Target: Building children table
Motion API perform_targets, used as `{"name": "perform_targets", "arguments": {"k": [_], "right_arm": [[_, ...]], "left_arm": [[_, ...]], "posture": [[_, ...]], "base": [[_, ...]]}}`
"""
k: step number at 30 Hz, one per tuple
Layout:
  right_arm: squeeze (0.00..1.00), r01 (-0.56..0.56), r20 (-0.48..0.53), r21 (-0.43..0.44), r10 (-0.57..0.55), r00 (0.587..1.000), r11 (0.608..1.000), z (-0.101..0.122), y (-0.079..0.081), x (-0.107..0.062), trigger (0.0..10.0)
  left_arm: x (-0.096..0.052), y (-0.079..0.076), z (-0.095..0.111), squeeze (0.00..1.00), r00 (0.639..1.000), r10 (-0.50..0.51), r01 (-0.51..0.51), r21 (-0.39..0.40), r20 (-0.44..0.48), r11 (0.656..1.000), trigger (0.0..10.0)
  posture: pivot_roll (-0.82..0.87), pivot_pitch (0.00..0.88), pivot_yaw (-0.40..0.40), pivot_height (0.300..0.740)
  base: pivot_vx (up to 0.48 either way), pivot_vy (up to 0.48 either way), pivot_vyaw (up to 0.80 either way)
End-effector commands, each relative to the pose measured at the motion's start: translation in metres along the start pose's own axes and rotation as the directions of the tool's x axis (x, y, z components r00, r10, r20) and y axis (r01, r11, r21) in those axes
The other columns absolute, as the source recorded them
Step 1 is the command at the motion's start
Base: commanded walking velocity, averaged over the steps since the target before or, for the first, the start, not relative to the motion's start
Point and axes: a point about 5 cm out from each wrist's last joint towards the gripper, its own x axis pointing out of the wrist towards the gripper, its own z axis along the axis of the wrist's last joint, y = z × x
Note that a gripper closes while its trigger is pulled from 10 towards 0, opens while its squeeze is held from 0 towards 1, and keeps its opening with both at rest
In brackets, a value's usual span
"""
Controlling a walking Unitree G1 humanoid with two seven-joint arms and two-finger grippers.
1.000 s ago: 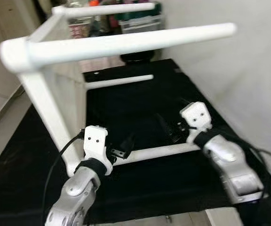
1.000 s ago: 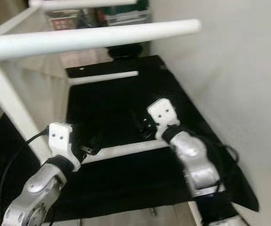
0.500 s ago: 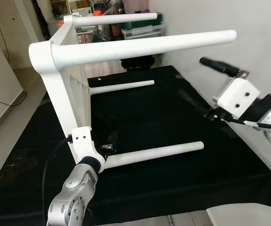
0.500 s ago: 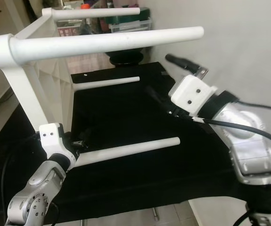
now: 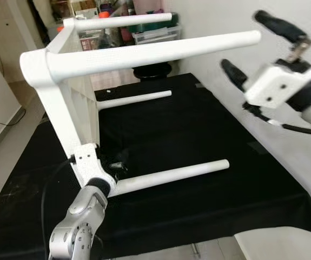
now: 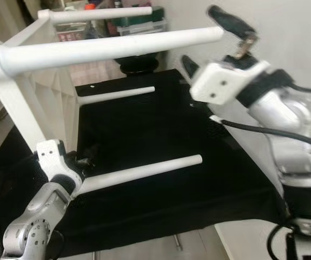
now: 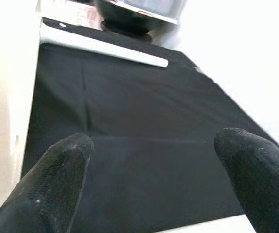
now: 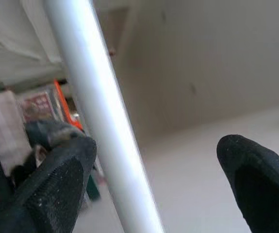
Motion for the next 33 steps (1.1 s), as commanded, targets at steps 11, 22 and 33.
{"name": "perform_targets", "arguments": {"k": [11, 22, 33], "right_arm": [[0.0, -0.023, 0.055, -0.02, 0.024, 0.998, 1.0, 0.001, 0.007, 0.025, 10.0], [0.0, -0.063, 0.044, -0.032, 0.064, 0.997, 0.998, -0.005, 0.011, 0.034, 10.0], [0.0, -0.06, 0.043, -0.02, 0.061, 0.997, 0.998, -0.003, 0.011, 0.037, 10.0]], "left_arm": [[-0.006, 0.007, -0.009, 0.0, 0.992, 0.123, -0.116, -0.255, 0.012, 0.96, 10.0], [-0.014, 0.01, -0.02, 0.0, 0.979, 0.195, -0.201, -0.43, -0.058, 0.88, 0.0], [-0.013, 0.009, -0.023, 0.0, 0.974, 0.204, -0.223, -0.538, -0.095, 0.813, 0.0]], "posture": [[-0.09, 0.034, 0.047, 0.74], [-0.09, 0.031, 0.036, 0.74], [-0.1, 0.037, 0.033, 0.74]], "base": [[0.0, 0.0, 0.0], [0.0, 0.0, 0.0], [0.0, 0.0, 0.0]]}}
